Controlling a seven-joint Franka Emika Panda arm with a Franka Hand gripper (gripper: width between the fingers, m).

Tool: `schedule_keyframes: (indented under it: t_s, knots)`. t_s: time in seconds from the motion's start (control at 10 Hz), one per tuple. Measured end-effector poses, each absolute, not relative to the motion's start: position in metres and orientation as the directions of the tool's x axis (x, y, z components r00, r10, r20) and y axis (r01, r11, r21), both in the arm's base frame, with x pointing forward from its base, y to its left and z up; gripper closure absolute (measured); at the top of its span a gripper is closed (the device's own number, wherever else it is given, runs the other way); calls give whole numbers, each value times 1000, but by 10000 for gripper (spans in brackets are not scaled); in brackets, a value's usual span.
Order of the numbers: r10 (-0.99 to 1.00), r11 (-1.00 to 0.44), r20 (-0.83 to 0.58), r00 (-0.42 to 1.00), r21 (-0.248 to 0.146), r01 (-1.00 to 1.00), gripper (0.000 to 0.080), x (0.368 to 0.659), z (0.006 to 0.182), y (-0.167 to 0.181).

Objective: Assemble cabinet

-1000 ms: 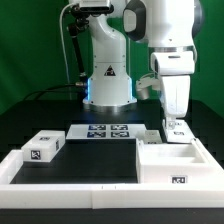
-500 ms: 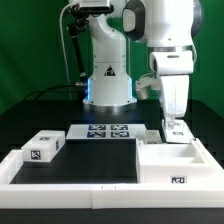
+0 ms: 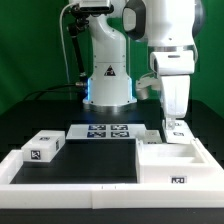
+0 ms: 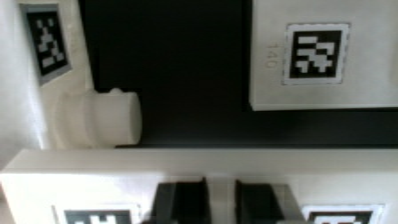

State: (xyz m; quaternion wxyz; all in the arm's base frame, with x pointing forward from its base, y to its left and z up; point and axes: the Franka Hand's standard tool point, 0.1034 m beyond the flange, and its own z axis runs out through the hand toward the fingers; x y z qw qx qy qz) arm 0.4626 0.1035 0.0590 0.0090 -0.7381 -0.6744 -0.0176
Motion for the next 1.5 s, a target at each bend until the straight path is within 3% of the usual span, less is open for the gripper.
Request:
schedule_keyframes:
  t_s: [0.6, 1.5]
  knots:
    - [995, -89, 38, 89, 5, 996, 731, 464, 57, 104]
    - [990, -133, 51, 131, 29, 991, 731, 540, 56, 96]
